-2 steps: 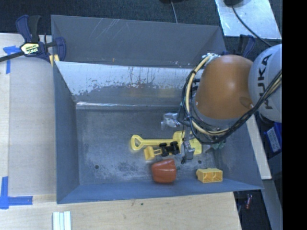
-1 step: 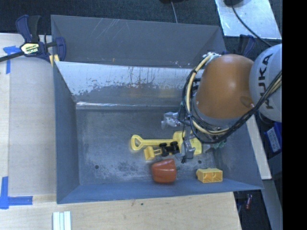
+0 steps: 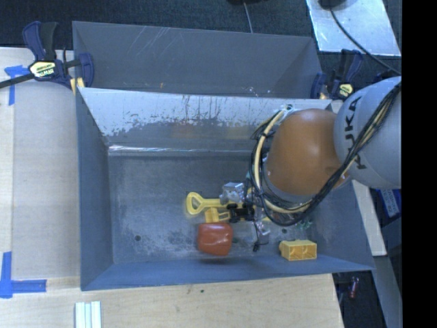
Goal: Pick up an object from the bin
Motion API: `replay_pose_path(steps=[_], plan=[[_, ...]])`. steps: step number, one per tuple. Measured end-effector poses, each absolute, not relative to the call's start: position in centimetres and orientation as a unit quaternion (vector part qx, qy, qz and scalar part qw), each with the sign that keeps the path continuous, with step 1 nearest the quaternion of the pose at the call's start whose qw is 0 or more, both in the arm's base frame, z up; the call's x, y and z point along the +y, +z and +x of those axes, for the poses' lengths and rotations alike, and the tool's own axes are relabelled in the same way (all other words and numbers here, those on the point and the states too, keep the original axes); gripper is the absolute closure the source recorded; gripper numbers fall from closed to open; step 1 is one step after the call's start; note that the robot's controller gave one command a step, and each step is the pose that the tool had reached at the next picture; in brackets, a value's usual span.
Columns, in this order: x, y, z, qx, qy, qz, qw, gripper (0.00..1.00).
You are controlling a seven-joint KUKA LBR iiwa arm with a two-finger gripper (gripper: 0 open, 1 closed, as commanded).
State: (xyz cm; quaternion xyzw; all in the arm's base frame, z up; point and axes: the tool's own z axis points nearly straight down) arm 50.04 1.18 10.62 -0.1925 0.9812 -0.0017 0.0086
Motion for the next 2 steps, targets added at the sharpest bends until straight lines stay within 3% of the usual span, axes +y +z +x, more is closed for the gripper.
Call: replay_pose_path(steps=[1, 2], plan=[[3.5, 12.5, 53.0, 0.99, -0.002, -0.138, 0.016, 0.0], [5.3, 7.0, 50.4, 0.986, -0.002, -0.166, 0.011, 1.0]])
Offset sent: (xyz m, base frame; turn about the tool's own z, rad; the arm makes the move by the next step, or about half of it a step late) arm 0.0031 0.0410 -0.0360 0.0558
